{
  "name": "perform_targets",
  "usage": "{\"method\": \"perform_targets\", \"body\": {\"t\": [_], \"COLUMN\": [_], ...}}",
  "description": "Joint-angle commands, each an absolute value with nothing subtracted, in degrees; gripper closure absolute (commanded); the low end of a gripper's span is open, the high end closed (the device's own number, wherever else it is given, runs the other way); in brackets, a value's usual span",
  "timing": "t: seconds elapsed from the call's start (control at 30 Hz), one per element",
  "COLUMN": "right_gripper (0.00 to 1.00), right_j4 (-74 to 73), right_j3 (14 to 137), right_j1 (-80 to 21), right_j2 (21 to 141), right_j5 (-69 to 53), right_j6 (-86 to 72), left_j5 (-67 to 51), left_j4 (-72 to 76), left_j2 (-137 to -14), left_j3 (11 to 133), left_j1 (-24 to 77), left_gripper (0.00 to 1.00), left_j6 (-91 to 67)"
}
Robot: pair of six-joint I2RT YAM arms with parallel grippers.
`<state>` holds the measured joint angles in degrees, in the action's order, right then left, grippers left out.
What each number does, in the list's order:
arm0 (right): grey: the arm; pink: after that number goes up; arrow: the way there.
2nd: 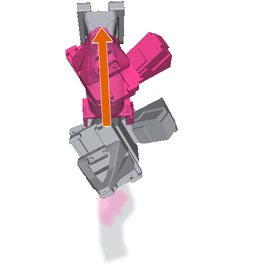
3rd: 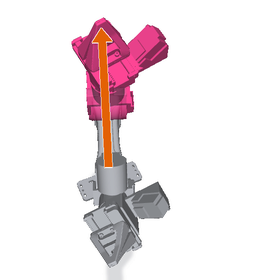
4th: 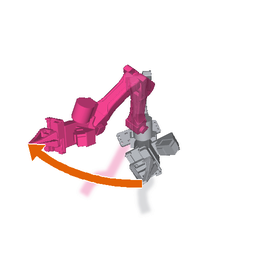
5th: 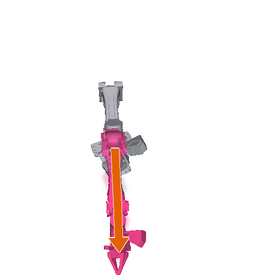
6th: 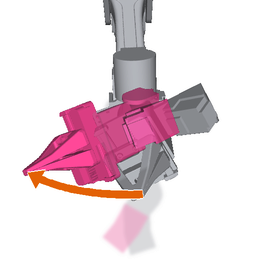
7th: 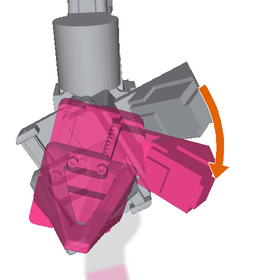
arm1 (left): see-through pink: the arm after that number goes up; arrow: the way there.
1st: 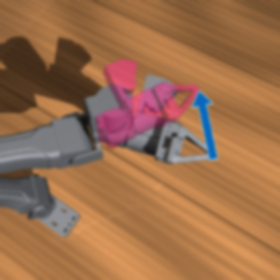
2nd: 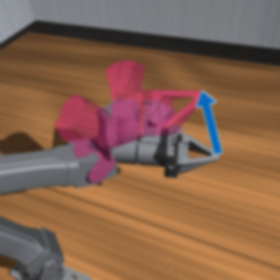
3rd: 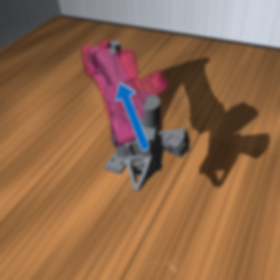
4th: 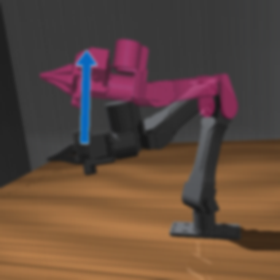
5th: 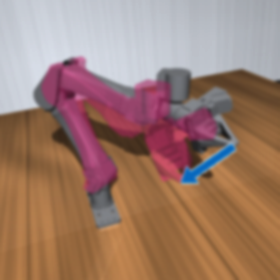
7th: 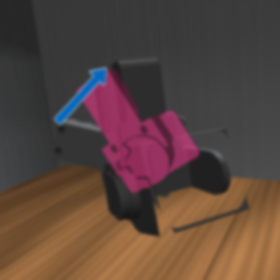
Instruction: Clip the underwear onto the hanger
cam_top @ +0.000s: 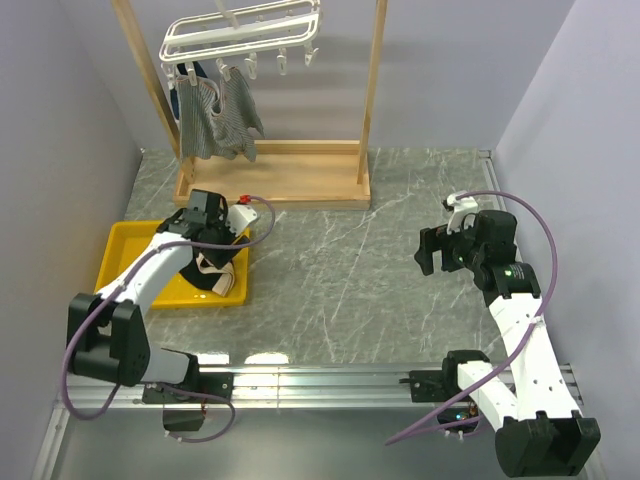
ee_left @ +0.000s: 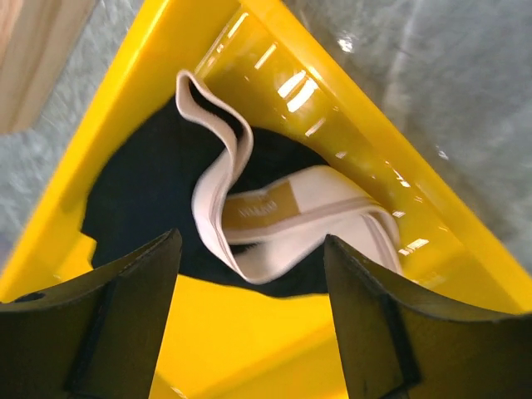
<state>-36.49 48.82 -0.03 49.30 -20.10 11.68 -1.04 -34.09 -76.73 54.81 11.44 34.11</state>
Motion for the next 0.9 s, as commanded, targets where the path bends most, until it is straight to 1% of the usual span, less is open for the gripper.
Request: {"method": "perform_targets", "body": {"t": [0.0,0.23,0.27,0.33,0.37,0.43,0.47,0.5,0.53,0.6,0.63,0.7,0.77,0.8,0.87], "right_gripper": [0.00,0.00,0.00,0.00,0.00,0.00,0.00,0.00,0.00,0.00,0.00,0.00,0.00,0.00,0.00], "right_j4": [-37.1,-37.2,-37.4,-37.4,-37.5,-38.0,-38.1,-38.3,-38.5,-39.2,-39.6,-41.0,-42.2,-42.4,-41.8], "right_j3": [51.7,51.8,51.9,52.4,53.1,53.7,54.4,54.8,55.5,56.5,57.3,58.4,60.2,61.0,61.3], "right_j1": [-0.3,-0.3,-0.3,-0.3,-0.4,-0.3,-0.3,-0.4,-0.3,-0.3,-0.3,-0.3,-0.4,-0.3,-0.4], "right_j2": [48.9,49.0,49.1,49.4,49.5,49.6,49.6,49.7,49.9,50.5,50.8,51.6,52.1,52.0,51.6], "right_j5": [-21.1,-21.3,-21.4,-21.6,-21.8,-22.6,-22.9,-23.0,-23.8,-25.4,-27.2,-28.6,-29.6,-30.0,-31.7], "right_j6": [12.3,12.3,12.2,12.1,12.1,12.2,12.4,12.4,12.5,13.0,13.4,14.8,15.7,16.3,17.0], "left_j5": [3.5,8.3,9.0,10.0,11.1,11.5,11.7,11.4,11.0,8.9,8.4,7.0,5.8,4.0,0.9], "left_j4": [-28.2,-22.7,-22.2,-20.5,-19.1,-18.2,-17.8,-18.0,-18.4,-20.3,-20.9,-22.1,-23.4,-24.1,-26.5], "left_j2": [-79.3,-84.8,-85.2,-86.5,-86.9,-88.0,-88.2,-88.2,-88.1,-86.8,-86.5,-85.1,-83.3,-82.8,-81.0], "left_j3": [55.0,52.6,52.3,51.2,51.0,50.7,50.9,51.5,51.9,53.7,54.3,55.8,56.9,57.6,60.5], "left_j1": [12.8,13.5,13.5,13.5,13.5,13.5,13.5,13.5,13.5,13.5,13.5,13.5,13.5,13.5,13.4], "left_gripper": [0.26,0.33,0.36,0.38,0.44,0.50,0.56,0.59,0.67,0.72,0.84,0.88,0.98,1.00,1.00], "left_j6": [38.7,42.4,42.6,43.8,44.2,44.9,44.9,44.7,44.5,43.6,43.3,43.0,42.4,42.0,40.0]}}
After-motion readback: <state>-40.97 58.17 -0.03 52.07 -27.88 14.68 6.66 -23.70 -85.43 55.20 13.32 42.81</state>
